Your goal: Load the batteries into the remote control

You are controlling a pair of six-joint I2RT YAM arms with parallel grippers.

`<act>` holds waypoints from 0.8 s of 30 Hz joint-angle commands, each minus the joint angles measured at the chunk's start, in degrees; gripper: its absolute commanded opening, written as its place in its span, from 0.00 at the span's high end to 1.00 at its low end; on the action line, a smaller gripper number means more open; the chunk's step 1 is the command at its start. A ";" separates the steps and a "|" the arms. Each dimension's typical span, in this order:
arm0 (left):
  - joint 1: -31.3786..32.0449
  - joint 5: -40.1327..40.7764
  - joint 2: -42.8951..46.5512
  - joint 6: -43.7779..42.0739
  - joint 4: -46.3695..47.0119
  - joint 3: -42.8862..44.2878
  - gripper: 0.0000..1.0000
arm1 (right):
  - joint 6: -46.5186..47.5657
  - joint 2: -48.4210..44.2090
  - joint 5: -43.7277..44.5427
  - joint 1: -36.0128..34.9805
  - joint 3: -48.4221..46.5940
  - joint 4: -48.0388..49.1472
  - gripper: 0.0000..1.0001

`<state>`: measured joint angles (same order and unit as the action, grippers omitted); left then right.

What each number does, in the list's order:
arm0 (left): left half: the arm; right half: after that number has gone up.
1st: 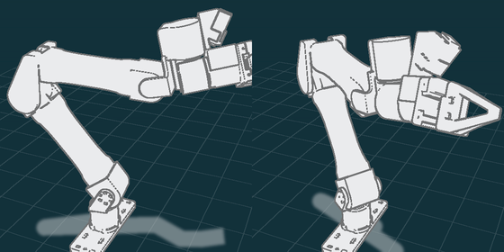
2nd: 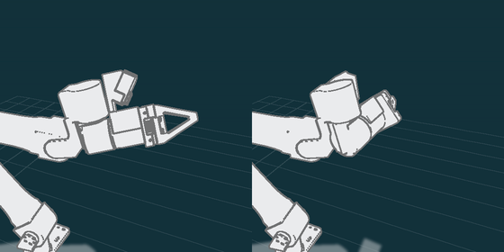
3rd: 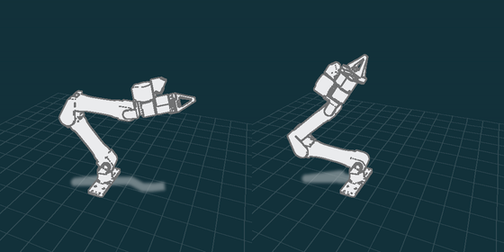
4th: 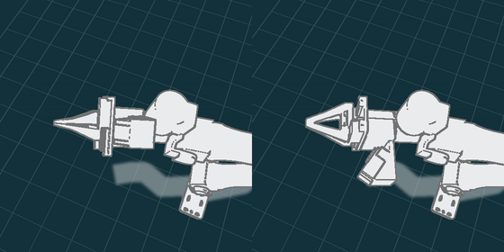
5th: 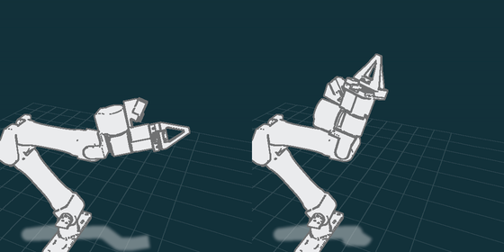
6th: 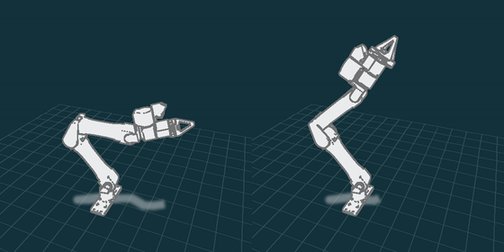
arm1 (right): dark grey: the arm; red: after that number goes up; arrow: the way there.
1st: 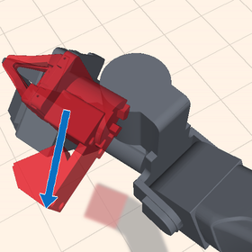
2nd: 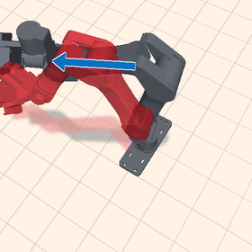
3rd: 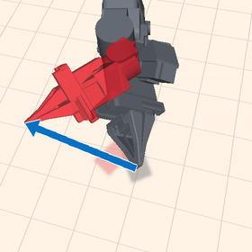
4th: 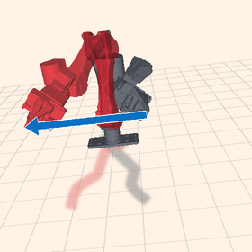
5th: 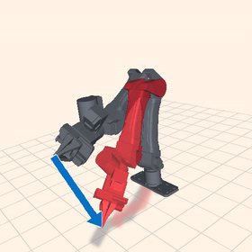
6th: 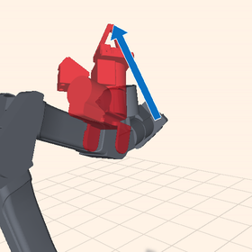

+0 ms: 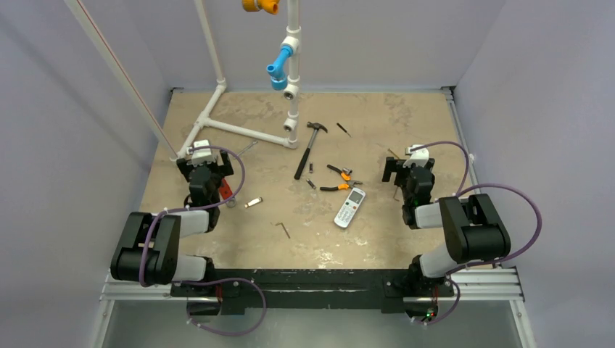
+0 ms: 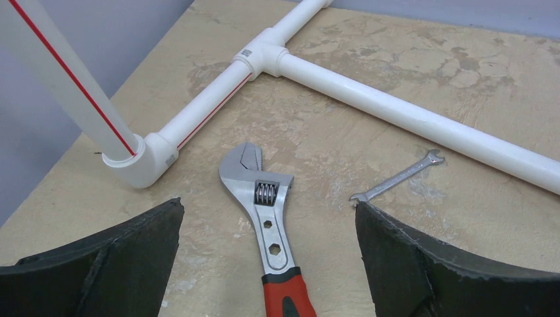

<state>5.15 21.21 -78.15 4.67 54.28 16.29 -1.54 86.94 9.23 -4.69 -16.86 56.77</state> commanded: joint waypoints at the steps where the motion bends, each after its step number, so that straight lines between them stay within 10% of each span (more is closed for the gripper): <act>1: -0.40 -0.69 0.17 -1.23 0.76 0.86 0.00 | -0.64 -0.75 1.70 0.30 -0.54 2.32 0.01; 17: 0.73 1.48 4.77 -2.60 -1.77 0.84 0.00 | -11.89 -19.27 8.14 0.29 -11.20 -31.12 0.01; 24: 2.94 15.21 23.16 12.15 -35.02 11.69 0.00 | -22.47 -22.42 4.16 0.34 -16.89 -44.45 0.01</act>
<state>7.92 28.32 -63.40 6.61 36.45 20.23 -15.20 65.52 15.42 -4.69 -29.58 22.79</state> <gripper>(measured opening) 0.998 0.984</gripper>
